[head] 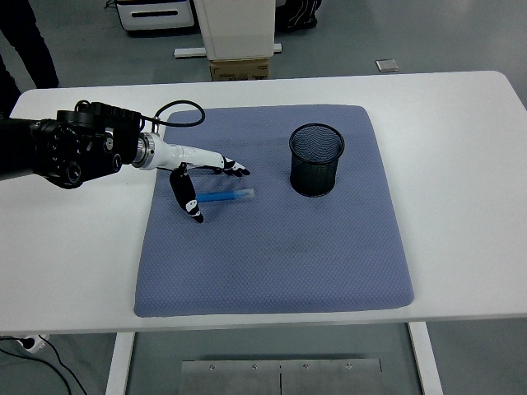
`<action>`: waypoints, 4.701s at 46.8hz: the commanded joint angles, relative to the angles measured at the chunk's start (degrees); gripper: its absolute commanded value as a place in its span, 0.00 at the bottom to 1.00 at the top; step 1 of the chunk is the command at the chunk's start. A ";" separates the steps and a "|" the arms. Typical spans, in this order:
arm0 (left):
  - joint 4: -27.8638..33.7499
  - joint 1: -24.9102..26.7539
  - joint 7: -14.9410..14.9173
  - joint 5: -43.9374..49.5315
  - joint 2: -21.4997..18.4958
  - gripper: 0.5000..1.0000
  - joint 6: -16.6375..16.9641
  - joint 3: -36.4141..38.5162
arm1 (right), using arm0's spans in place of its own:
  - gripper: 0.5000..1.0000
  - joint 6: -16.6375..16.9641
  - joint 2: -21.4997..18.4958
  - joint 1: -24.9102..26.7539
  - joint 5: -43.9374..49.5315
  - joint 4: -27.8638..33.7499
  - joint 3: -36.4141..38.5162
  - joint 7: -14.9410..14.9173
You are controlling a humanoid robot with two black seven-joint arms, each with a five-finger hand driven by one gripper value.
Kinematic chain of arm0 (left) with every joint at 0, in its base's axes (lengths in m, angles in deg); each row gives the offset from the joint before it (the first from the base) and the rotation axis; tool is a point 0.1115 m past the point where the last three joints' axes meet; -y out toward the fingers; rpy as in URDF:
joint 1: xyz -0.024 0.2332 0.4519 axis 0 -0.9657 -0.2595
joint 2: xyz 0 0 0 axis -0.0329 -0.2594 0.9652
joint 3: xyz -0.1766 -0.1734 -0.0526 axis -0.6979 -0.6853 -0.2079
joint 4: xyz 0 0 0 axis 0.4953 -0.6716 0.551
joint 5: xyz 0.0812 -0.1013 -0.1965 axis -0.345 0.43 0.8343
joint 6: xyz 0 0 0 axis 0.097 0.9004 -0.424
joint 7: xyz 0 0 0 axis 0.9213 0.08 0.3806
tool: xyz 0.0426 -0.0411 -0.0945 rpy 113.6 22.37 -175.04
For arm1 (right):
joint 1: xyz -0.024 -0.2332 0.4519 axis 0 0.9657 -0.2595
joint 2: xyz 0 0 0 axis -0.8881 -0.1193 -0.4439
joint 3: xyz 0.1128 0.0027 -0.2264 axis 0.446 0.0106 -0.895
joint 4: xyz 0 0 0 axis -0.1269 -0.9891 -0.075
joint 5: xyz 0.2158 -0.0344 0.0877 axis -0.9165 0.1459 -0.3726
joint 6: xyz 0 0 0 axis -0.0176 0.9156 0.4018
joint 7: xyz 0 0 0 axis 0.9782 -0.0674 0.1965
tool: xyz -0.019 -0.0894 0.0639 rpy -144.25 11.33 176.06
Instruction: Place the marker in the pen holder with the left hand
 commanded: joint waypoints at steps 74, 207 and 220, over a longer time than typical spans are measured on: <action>-1.41 -0.06 -0.66 -2.56 2.20 0.19 0.00 -0.17 | 1.00 0.00 0.00 0.00 -0.01 0.00 0.00 0.00; 1.76 1.79 -0.49 -8.80 4.22 0.00 2.37 -0.35 | 1.00 0.00 0.00 0.00 0.08 0.00 0.00 0.00; 1.67 2.23 -0.22 -8.71 3.87 0.00 2.28 -0.35 | 1.00 0.00 0.00 0.00 0.08 0.00 0.00 0.00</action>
